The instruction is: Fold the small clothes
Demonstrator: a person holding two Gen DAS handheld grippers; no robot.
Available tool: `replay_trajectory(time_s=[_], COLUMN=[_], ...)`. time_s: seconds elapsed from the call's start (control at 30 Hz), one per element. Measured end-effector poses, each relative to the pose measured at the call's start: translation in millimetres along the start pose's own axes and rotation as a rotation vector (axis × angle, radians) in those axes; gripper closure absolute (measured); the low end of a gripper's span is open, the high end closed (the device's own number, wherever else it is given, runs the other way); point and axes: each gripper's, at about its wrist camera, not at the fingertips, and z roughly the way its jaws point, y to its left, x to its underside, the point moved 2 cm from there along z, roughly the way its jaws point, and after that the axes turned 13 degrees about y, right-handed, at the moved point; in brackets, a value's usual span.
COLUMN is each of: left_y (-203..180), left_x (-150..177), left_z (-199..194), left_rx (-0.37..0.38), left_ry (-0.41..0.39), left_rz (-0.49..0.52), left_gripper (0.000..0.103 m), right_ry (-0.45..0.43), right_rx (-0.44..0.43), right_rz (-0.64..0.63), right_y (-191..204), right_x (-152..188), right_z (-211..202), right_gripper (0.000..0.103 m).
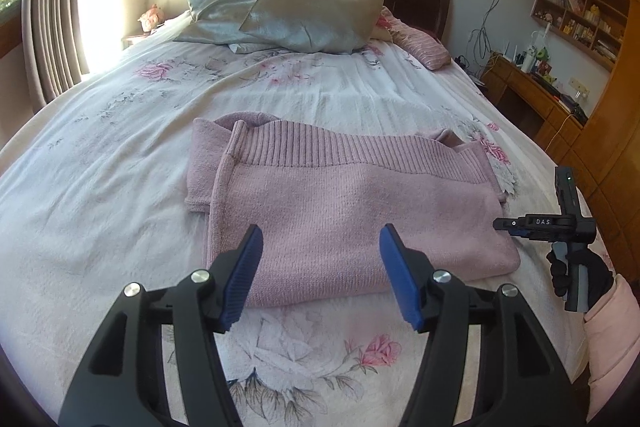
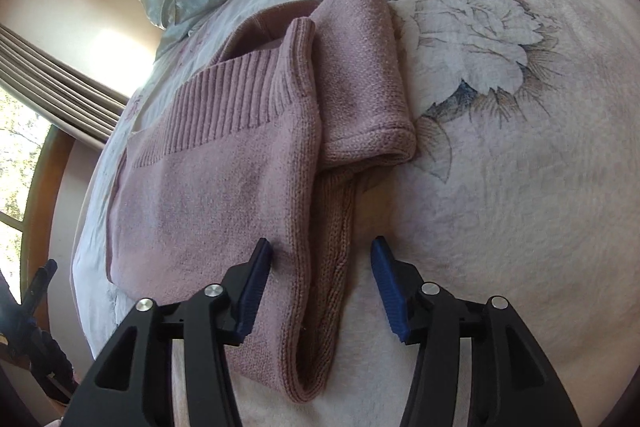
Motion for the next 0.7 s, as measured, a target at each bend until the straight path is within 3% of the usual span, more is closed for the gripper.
replay_trajectory(time_s=[0.3, 0.47, 0.6, 0.7], left_y=[-15, -23, -24, -17], left_x=[-12, -16, -24, -35], left_z=[-4, -1, 15, 46], left_rx=[-0.026, -0.024, -0.009, 0.028], left_ry=[-0.062, -0.076, -0.054, 0.024], left_rz=[0.055, 0.083, 0.087, 0.058], left_gripper=[0.042, 0.041, 0.04, 0.039], right_ry=[-0.023, -0.043, -0.054, -0.052], right_rx=[-0.097, -0.091, -0.097, -0.1], right_rz=[-0.012, -0.033, -0.042, -0.038], right_y=[3, 5, 8, 9], right_x=[-15, -17, -18, -17], right_z=[19, 21, 21, 20], right_gripper=[0.048, 0.052, 0.064, 0.068])
